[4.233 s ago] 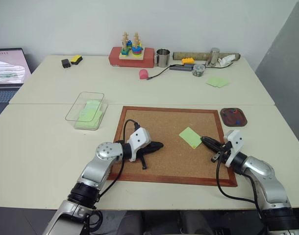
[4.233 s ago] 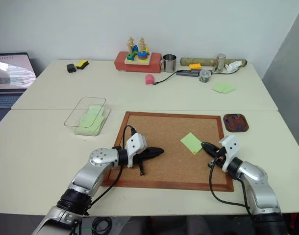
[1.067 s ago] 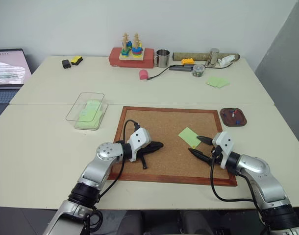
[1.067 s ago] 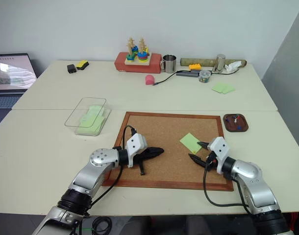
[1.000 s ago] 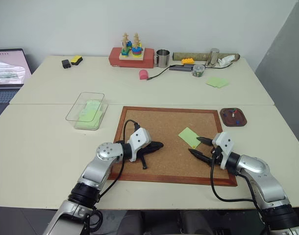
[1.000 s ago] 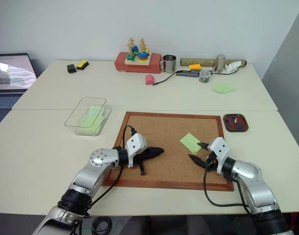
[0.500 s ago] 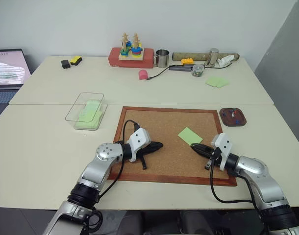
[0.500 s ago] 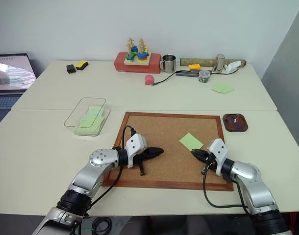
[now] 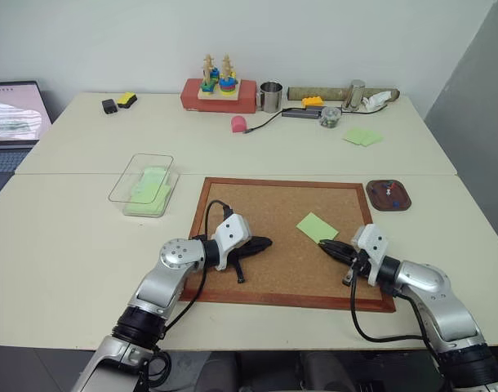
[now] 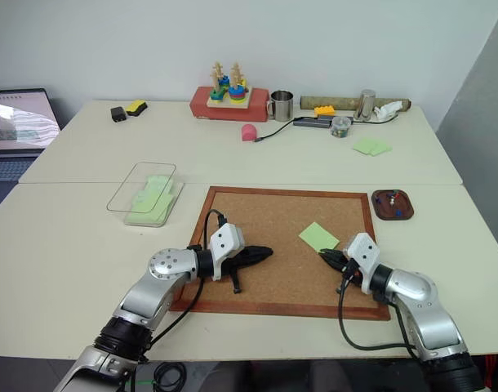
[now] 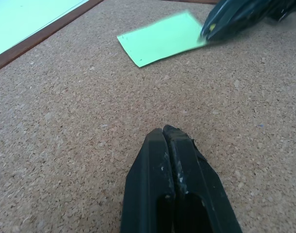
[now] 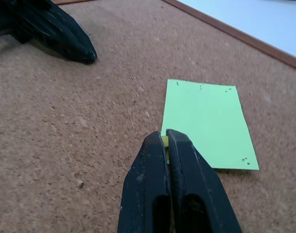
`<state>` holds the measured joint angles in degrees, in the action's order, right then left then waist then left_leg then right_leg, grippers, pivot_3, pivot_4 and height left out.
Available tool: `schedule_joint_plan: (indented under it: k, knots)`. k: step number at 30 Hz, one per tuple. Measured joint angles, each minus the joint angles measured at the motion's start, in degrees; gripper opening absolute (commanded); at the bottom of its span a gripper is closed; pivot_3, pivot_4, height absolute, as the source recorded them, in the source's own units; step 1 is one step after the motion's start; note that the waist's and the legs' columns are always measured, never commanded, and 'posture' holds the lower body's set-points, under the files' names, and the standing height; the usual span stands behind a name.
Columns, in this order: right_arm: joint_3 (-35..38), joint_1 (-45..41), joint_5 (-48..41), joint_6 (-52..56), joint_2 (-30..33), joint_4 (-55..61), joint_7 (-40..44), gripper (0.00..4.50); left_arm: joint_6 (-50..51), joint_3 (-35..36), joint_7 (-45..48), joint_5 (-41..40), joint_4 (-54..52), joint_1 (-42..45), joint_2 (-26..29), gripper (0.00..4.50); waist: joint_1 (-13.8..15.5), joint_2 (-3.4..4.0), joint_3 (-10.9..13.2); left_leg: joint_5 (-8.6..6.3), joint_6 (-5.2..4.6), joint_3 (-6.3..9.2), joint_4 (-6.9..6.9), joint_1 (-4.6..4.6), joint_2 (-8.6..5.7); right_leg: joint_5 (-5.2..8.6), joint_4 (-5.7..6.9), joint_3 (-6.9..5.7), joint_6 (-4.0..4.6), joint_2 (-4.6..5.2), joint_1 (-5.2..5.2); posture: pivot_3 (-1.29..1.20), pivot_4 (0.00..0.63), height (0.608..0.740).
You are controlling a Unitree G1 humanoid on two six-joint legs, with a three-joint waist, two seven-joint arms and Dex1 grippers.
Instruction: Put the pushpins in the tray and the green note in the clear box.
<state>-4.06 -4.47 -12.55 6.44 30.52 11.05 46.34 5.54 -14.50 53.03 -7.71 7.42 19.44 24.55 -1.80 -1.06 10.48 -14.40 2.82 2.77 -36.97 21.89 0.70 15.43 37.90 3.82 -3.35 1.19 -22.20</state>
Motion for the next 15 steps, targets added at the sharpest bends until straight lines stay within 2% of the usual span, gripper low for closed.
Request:
schedule_joint_plan:
  k: [8,12,15]
  knots:
    - [0.0,-0.3,-1.6,1.0,0.5,4.6,0.4,0.04,0.0,0.0,-0.2,0.0,0.4,0.3,-0.2,0.0,0.0,-0.01,0.0,0.0,0.0,0.0,-0.02,-0.01,0.0,0.0,0.0,-0.01,0.0,0.0,0.03,0.0,0.15,0.74]
    - [0.1,-1.8,-2.1,1.6,0.5,5.8,-0.1,0.0,4.5,1.5,-1.2,-2.4,-1.0,-0.1,-1.4,0.7,0.0,-0.03,0.0,0.0,0.0,0.01,-0.05,0.0,0.0,0.0,0.02,-0.01,0.0,0.01,0.01,0.0,0.15,0.74]
    - [0.4,-3.2,-1.6,1.0,0.6,6.2,-0.5,0.0,15.3,5.5,-1.3,-9.5,-5.9,-1.6,-1.2,1.25,-0.3,-0.07,0.1,0.0,0.0,0.01,-0.01,0.09,0.03,0.0,0.03,-0.01,0.0,-0.01,-0.1,0.0,0.15,0.74]
